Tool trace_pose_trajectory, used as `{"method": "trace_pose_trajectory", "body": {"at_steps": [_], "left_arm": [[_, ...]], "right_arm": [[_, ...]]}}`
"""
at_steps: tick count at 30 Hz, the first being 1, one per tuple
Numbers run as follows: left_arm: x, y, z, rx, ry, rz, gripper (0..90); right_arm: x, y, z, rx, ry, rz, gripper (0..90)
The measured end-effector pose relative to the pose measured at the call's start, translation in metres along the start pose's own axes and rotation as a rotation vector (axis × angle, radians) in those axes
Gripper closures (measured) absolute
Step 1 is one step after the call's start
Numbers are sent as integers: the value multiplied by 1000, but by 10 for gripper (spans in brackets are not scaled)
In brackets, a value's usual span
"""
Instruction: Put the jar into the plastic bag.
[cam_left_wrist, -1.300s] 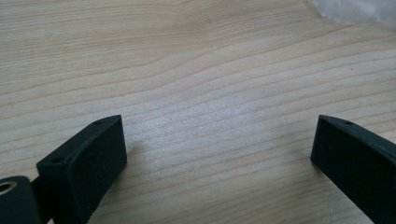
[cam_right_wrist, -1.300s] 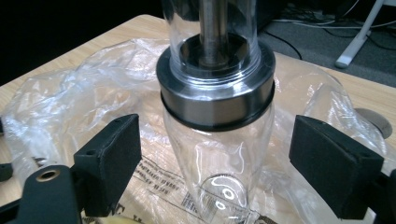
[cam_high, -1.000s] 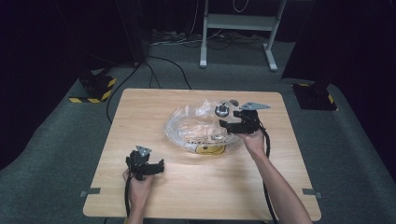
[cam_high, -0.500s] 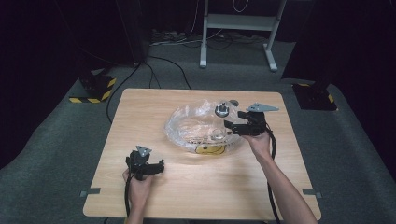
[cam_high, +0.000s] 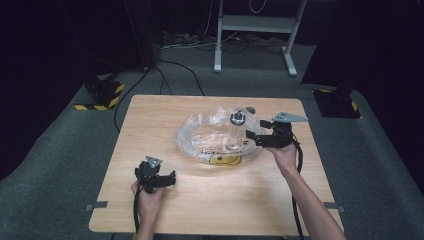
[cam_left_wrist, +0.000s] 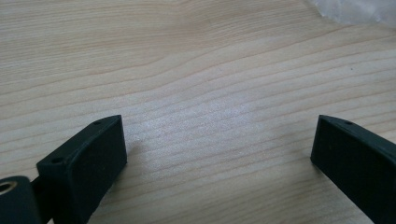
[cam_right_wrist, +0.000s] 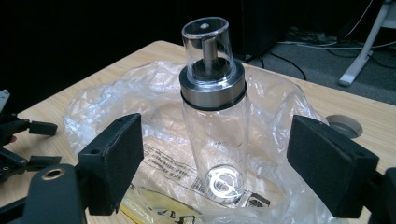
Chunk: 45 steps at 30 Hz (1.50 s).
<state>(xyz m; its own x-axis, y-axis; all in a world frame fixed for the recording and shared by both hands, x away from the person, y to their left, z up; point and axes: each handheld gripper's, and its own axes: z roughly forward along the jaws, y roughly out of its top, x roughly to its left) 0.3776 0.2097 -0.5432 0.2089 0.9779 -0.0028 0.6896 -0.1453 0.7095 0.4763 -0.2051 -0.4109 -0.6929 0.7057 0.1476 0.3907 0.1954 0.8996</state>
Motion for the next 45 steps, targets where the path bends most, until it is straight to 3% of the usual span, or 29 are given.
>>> {"method": "trace_pose_trajectory", "body": {"at_steps": [45], "left_arm": [[0,0,0,0,0,0,36]], "right_arm": [[-8,-31,-71,-81,2,61,193]]}}
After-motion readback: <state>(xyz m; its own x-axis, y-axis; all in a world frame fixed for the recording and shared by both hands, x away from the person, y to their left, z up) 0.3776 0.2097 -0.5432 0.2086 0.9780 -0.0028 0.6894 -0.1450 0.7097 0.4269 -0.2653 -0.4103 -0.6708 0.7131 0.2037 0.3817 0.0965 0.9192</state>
